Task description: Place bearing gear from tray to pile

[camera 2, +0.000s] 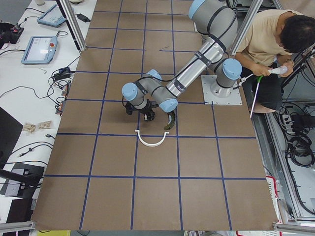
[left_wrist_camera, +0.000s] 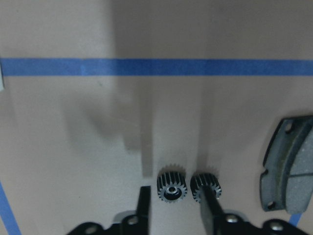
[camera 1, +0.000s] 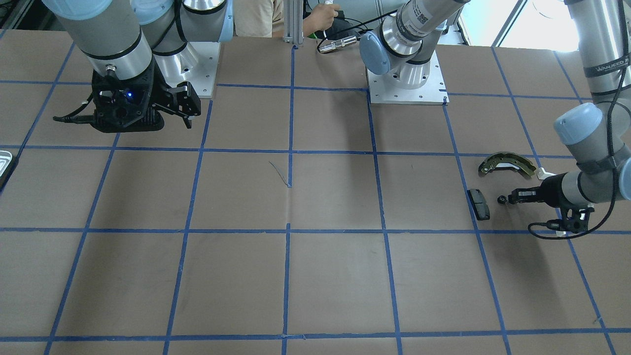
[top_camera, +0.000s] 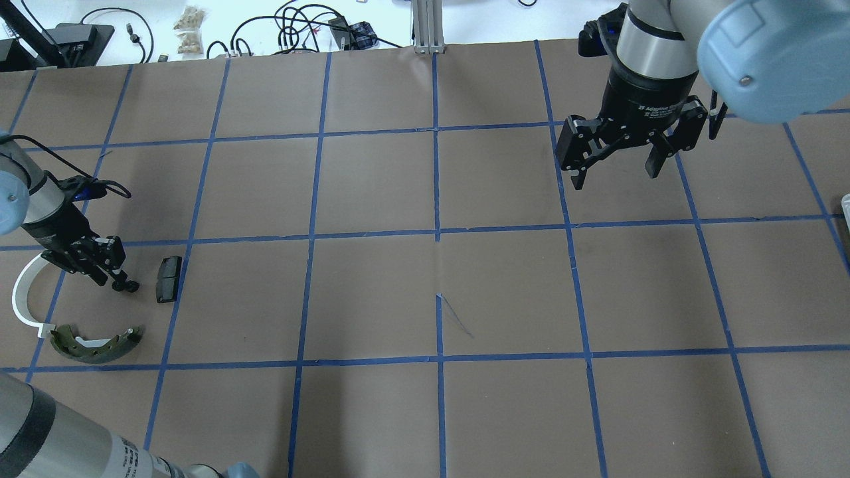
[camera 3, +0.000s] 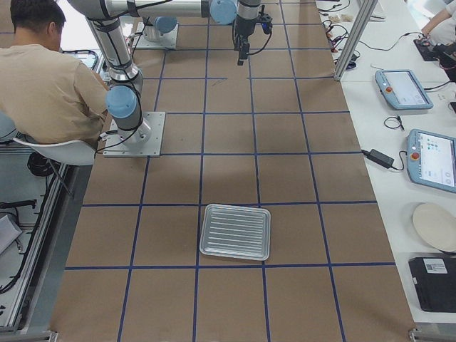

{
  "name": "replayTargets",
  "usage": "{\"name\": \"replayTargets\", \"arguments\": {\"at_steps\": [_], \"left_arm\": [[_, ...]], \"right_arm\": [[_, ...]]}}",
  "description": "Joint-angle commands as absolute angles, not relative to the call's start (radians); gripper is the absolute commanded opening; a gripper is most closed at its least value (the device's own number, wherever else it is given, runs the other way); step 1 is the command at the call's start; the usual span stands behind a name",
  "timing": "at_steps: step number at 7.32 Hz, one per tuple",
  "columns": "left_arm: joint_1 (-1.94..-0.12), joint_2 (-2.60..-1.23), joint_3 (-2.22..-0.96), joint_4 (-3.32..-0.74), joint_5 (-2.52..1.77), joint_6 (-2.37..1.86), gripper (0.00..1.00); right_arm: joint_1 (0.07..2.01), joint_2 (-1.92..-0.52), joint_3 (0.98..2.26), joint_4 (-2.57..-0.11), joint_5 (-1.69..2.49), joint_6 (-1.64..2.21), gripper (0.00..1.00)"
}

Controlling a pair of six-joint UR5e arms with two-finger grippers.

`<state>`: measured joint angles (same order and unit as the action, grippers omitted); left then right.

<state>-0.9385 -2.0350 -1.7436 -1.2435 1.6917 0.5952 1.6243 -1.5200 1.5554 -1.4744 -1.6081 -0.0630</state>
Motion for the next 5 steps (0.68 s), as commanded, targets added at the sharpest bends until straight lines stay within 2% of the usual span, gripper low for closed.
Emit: {"name": "replayTargets", "arguments": {"at_steps": [1,3,5], "left_arm": [[-0.959,-2.01,-1.723,-1.252,1.692,0.584,1.0],[-1.068,-1.97,-1.563,-1.439,1.68,0.512,1.0],[-1.271,-1.921,-1.387,-1.63,1.649,0.341,1.0]], "right_arm": [[1.623,-1.517,1.554,-1.48,-1.641,-0.066,1.0],[1.621,-1.517,1.554,-1.506,-1.647,-0.072,1.0],[1.617,-1.517,1.555,-1.503,-1.647,-0.075,1.0]]}}
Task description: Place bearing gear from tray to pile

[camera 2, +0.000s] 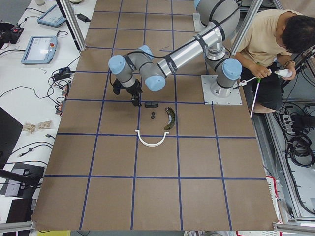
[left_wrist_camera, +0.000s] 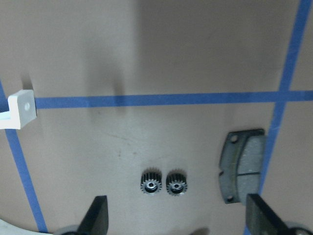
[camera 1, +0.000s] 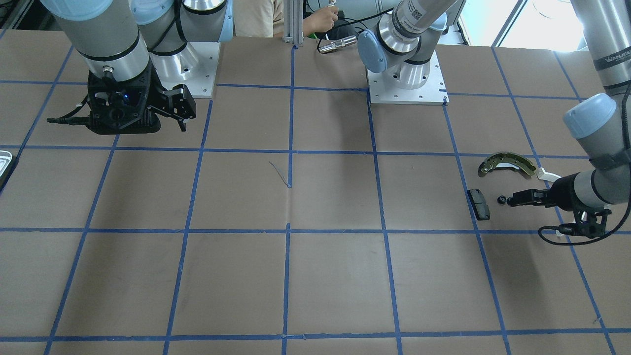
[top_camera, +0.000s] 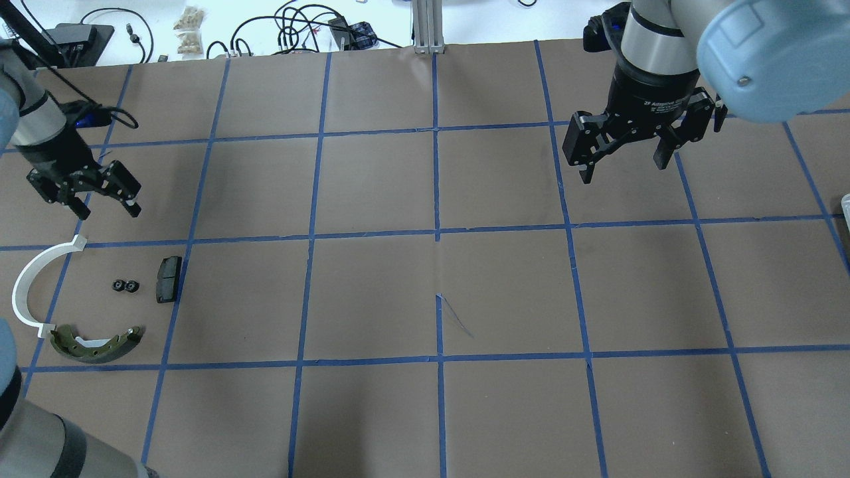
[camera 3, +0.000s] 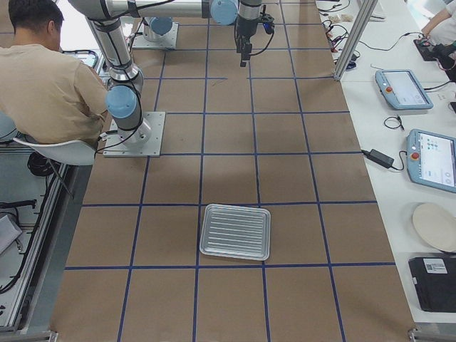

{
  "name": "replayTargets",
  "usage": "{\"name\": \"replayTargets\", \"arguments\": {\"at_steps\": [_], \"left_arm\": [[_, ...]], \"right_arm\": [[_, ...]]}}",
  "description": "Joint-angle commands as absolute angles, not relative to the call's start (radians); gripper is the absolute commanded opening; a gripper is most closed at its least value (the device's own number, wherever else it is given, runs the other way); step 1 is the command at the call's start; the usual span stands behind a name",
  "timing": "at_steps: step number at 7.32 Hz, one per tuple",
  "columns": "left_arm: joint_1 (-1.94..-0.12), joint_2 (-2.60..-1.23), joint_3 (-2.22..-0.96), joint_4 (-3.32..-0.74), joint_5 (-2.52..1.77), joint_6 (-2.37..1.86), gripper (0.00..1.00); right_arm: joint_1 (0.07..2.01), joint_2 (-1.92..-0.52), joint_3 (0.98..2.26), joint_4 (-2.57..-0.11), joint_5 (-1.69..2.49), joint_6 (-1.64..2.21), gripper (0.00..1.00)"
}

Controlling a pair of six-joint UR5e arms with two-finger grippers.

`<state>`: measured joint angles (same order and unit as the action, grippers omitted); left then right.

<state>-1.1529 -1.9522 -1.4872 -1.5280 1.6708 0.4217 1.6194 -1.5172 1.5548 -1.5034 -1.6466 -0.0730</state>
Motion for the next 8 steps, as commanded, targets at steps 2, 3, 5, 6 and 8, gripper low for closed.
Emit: {"name": "replayTargets", "arguments": {"at_steps": [2,3,5,6,8], "left_arm": [[-1.434,-1.875,-1.365,-1.644,1.564,0.289,1.0],[-1.481,-1.85,-1.368,-1.646,1.545,0.223,1.0],[-1.578,-1.789,-1.384,-1.654,1.557,0.127,1.0],[-1.583,-1.76,-1.402,-1.658,1.557,0.138,1.0],[-1.574,-1.705,-1.527,-1.628,1.595,0.161,1.0]], "right_arm": [[1.615,-1.516,1.555,-1.505,-1.644,-0.087,1.0],[1.615,-1.517,1.555,-1.503,-1.646,-0.089,1.0],[1.614,-1.516,1.555,-1.503,-1.646,-0.095,1.0],[1.614,-1.516,1.555,-1.502,-1.644,-0.112,1.0],[1.614,-1.517,1.554,-1.567,-1.631,-0.117,1.0]]}}
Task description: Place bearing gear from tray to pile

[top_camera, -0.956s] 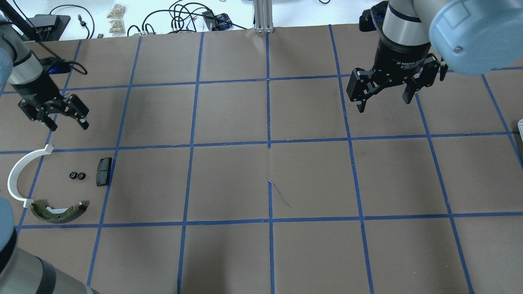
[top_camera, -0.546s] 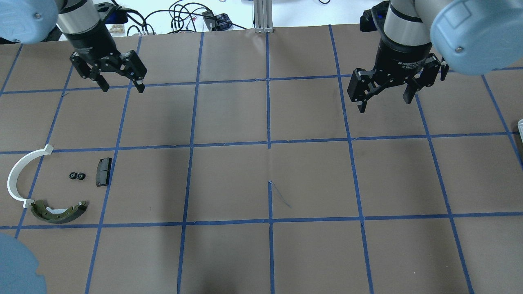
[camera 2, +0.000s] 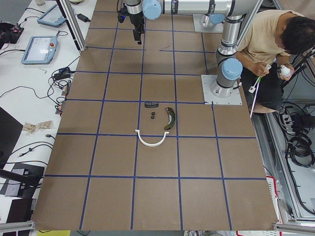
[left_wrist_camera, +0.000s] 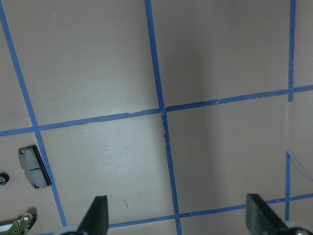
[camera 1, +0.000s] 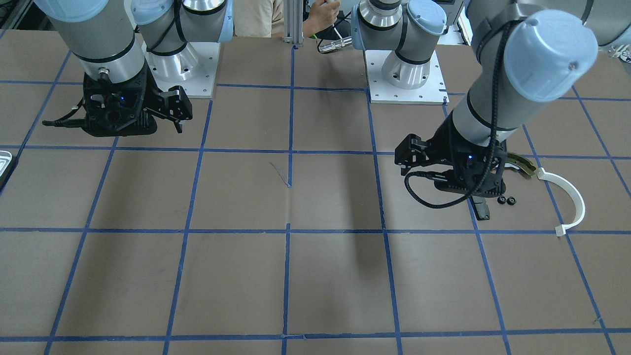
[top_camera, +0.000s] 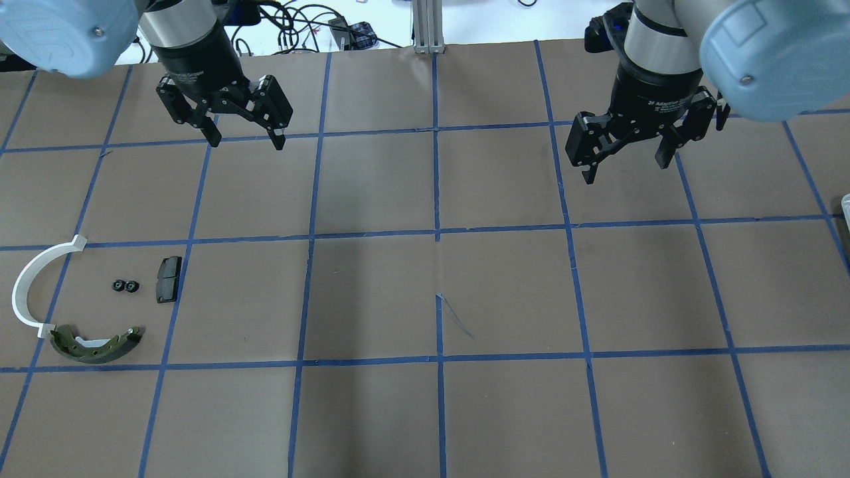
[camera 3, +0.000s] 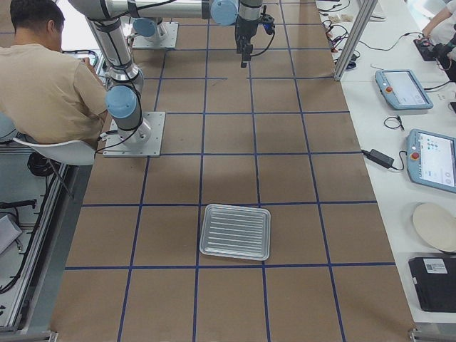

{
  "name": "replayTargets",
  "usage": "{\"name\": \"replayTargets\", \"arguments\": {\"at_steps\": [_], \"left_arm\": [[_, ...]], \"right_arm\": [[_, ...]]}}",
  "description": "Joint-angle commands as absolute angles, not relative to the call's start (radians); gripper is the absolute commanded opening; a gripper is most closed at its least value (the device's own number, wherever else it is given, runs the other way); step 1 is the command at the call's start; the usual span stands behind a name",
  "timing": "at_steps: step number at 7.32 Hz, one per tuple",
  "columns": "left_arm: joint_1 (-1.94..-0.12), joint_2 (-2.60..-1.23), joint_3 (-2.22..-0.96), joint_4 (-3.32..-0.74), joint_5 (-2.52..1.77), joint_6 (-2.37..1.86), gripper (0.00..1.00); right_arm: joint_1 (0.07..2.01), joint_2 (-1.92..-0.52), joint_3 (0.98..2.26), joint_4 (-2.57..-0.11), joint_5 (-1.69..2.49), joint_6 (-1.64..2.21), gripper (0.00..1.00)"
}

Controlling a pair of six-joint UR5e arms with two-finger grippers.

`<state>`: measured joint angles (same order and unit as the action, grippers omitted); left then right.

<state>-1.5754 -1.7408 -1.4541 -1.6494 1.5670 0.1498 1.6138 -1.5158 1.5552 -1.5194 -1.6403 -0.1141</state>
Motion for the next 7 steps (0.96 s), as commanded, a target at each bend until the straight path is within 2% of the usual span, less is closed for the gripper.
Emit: {"name": "replayTargets", "arguments": {"at_steps": [1,7], "left_arm": [[-1.565,-1.7,-1.57,-1.549,1.6,0.17,1.0],[-1.539,-1.621,-1.583,-1.601,1.526,0.17,1.0]], "right_arm": [[1.611,-1.519,1.548,-1.598,-1.629,-0.117,1.0],[1.605,-1.525,1.554,-1.6,-1.577,-0.106,1.0]]}}
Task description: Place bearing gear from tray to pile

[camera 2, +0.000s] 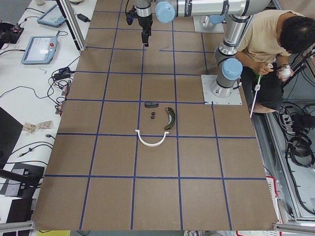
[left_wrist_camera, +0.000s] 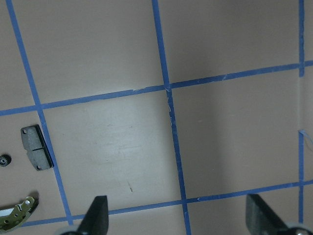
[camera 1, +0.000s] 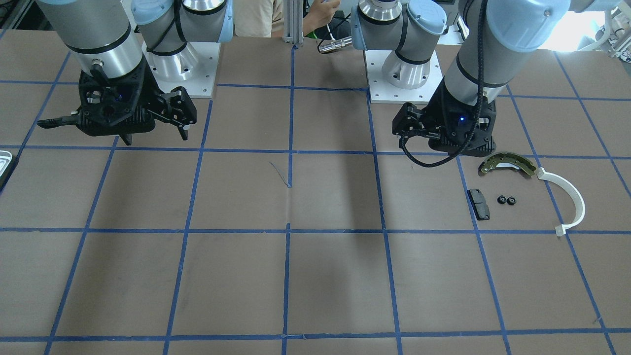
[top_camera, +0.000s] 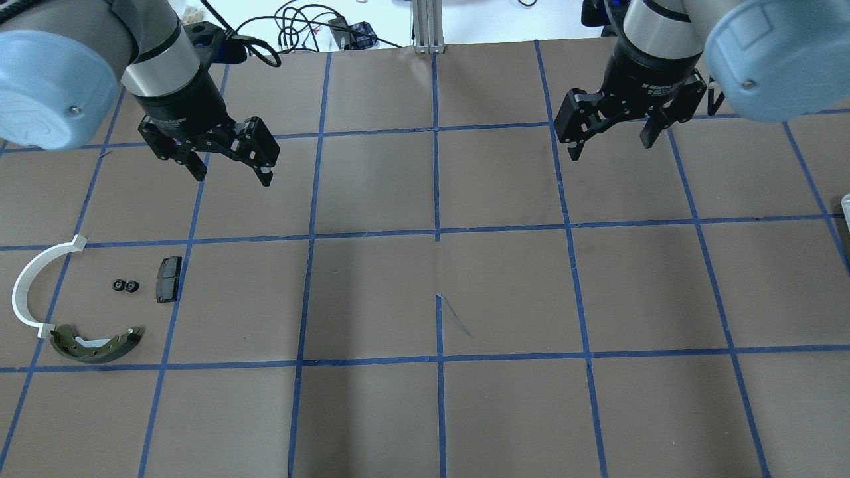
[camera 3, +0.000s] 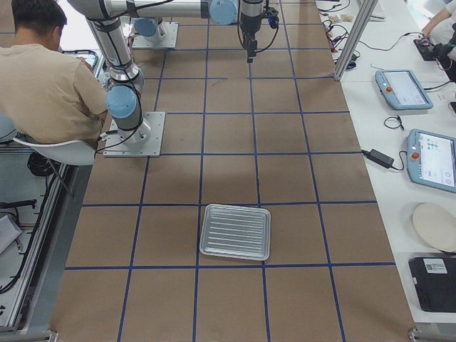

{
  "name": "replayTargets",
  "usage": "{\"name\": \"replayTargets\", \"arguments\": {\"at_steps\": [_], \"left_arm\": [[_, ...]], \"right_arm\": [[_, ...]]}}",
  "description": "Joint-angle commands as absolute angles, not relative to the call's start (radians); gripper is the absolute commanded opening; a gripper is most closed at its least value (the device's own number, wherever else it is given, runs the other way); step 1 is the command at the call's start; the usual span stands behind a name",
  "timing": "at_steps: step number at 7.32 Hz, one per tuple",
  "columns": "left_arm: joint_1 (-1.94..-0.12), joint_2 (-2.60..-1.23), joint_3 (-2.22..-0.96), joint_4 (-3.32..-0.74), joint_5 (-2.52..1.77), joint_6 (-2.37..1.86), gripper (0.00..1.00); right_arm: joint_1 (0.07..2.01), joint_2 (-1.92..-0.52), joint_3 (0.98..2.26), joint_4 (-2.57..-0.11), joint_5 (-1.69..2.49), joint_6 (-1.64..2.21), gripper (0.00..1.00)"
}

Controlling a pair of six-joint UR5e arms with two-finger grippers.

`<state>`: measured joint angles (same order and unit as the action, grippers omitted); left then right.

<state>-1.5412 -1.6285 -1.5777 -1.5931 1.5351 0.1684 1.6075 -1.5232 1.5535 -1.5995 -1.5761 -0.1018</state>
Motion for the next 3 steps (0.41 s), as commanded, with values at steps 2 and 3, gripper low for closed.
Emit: {"name": "replayTargets", "arguments": {"at_steps": [2,3], "left_arm": [[-1.531,-1.611,-1.585,-1.618,1.588,0.169,1.0],[-1.531,-1.606,-1.586,-1.618,1.586,0.17,1.0]], "right_arm": [[1.605,-1.523,1.555,-1.598,-1.578,-0.112,1.0],[1.605,-1.523,1.555,-1.597,-1.583,-0.113,1.0]]}}
